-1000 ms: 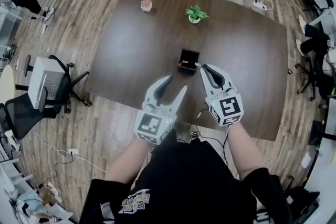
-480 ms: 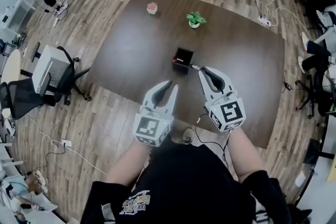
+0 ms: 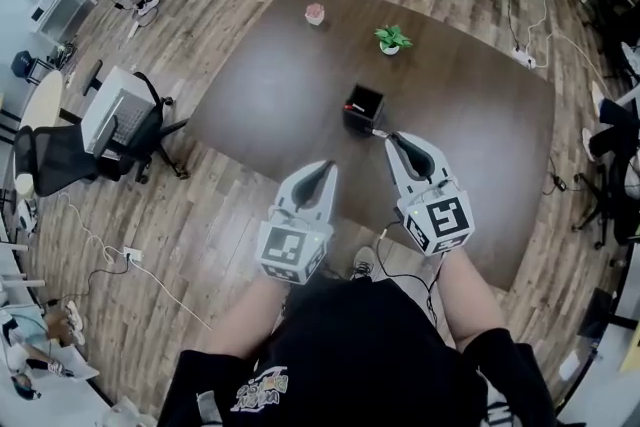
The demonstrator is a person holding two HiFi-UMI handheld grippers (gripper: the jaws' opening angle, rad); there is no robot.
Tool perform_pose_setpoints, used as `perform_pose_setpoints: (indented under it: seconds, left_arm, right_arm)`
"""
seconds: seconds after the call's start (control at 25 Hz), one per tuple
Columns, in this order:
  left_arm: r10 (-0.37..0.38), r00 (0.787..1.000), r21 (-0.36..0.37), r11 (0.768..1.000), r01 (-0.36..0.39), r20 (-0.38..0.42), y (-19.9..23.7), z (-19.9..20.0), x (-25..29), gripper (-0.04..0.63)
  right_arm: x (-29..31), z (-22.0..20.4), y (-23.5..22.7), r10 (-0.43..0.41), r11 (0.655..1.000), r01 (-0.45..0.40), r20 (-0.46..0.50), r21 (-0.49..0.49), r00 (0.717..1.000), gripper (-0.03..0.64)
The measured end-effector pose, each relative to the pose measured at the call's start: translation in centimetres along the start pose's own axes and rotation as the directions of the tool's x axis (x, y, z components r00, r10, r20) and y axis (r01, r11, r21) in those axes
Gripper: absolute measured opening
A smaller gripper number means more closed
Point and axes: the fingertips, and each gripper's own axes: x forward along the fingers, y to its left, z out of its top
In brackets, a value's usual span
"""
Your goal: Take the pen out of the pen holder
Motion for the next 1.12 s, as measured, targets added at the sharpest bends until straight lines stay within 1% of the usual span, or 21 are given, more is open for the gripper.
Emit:
perform_pose_setpoints:
  seconds: [0.08,0.24,0.44,0.68,0.88,1.04,1.12]
  left_arm:
    - [-0.006,1.0,0.003,1.0,0.006,-0.01,0.4,-0.2,-0.9,0.006]
    - [-0.026,1.0,-0.022,0.999,0.025,-0.008,2.4,-0.1,-2.1,0.006]
    - [-0.083,0.997,0.002,0.997,0.083,-0.003,6.2,-0.6,-4.6,0.006]
    - [-0.186,0.982,-0.007,0.983,0.186,-0.018,11.8,-0.5,-8.1,0.006]
    - [-0.287,0.958,-0.005,0.958,0.287,-0.007,14.3,-0.2,-9.9,0.006]
    - [-0.381,0.925,-0.006,0.925,0.381,-0.004,14.3,-0.3,-11.4,0.006]
    - [-0.412,0.911,-0.005,0.911,0.412,-0.011,14.0,-0.4,-12.3,0.006]
  right_arm:
    - [0.3,-0.2,1.1,0.004,1.0,-0.004,-0.003,0.009,1.0,0.04]
    - [1.5,-0.4,3.3,-0.008,1.0,0.008,-0.013,0.014,1.0,0.04]
    - [3.6,-0.4,6.8,-0.077,0.997,0.078,-0.022,0.022,0.997,0.04]
    - [6.1,0.4,12.9,-0.179,0.984,0.179,-0.036,0.01,0.983,0.04]
    - [6.4,1.1,16.7,-0.277,0.961,0.277,-0.038,-0.012,0.96,0.04]
    - [4.6,1.8,19.1,-0.378,0.926,0.377,-0.039,-0.034,0.925,0.04]
    - [3.7,2.2,20.3,-0.411,0.911,0.41,-0.04,-0.037,0.911,0.04]
